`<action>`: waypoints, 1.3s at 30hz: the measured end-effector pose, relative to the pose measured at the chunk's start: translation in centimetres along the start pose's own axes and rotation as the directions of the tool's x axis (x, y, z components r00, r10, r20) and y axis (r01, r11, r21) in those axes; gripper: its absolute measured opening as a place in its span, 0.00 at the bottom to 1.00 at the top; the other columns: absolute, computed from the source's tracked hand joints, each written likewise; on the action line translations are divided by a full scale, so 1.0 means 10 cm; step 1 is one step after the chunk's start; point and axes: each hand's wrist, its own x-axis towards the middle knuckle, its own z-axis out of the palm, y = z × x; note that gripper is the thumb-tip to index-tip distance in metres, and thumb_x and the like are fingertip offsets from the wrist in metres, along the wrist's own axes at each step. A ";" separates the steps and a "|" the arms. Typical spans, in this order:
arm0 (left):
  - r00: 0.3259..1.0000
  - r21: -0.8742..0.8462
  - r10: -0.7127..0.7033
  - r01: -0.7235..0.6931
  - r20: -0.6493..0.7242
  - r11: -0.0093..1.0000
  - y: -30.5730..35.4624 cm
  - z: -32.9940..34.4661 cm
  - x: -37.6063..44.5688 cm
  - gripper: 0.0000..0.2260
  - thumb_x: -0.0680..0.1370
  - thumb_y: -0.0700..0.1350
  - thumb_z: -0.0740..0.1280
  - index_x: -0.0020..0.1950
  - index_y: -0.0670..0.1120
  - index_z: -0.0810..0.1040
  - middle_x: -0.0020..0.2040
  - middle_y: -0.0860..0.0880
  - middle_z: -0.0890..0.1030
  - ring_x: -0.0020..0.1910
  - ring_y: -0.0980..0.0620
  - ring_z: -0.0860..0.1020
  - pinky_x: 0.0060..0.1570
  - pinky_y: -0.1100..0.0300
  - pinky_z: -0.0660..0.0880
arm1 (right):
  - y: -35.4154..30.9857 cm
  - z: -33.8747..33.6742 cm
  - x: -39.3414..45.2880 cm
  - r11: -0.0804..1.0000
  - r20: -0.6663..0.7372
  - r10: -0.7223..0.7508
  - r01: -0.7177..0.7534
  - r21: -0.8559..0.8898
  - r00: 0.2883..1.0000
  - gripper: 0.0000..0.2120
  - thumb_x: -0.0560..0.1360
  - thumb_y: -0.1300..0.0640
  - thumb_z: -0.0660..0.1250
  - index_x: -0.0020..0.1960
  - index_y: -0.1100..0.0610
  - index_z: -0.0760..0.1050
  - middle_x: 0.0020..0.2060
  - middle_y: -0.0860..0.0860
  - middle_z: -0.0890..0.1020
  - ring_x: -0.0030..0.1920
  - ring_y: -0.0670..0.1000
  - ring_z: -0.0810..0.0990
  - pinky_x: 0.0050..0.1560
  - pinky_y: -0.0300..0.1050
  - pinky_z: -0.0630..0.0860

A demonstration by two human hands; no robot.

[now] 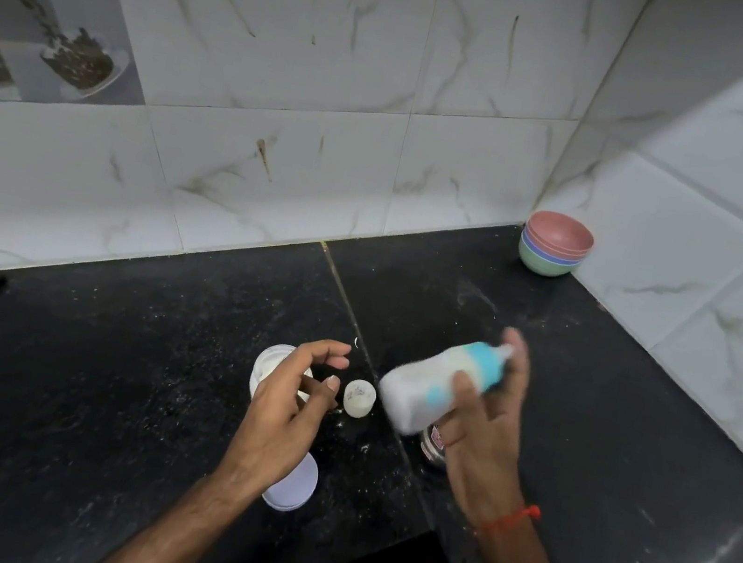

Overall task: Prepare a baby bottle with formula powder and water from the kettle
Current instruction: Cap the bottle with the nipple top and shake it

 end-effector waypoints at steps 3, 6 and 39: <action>1.000 0.008 -0.001 0.001 -0.003 1.000 0.00 0.01 0.01 0.16 0.83 0.37 0.67 0.65 0.56 0.79 0.57 0.59 0.83 0.44 0.52 0.83 0.42 0.69 0.78 | 0.00 0.00 -0.09 0.992 0.167 -0.018 0.039 -0.120 0.986 0.42 0.71 0.64 0.76 0.78 0.43 0.62 0.52 0.52 0.84 0.50 0.50 0.84 0.53 0.49 0.84; 1.000 0.000 0.001 -0.001 -0.011 1.000 0.02 0.00 0.02 0.15 0.83 0.38 0.66 0.65 0.55 0.79 0.58 0.58 0.84 0.43 0.52 0.84 0.42 0.69 0.77 | 0.00 -0.01 0.06 0.977 -0.150 -0.005 0.037 0.212 0.989 0.39 0.71 0.52 0.75 0.78 0.44 0.62 0.59 0.52 0.81 0.50 0.46 0.85 0.47 0.44 0.84; 1.000 0.001 0.015 -0.015 0.013 1.000 0.02 0.03 0.00 0.17 0.83 0.37 0.67 0.65 0.57 0.79 0.57 0.62 0.83 0.43 0.50 0.83 0.42 0.69 0.78 | 0.02 -0.04 -0.05 0.996 0.114 0.034 -0.024 -0.090 0.993 0.43 0.68 0.55 0.81 0.77 0.43 0.64 0.53 0.56 0.85 0.50 0.52 0.85 0.51 0.49 0.84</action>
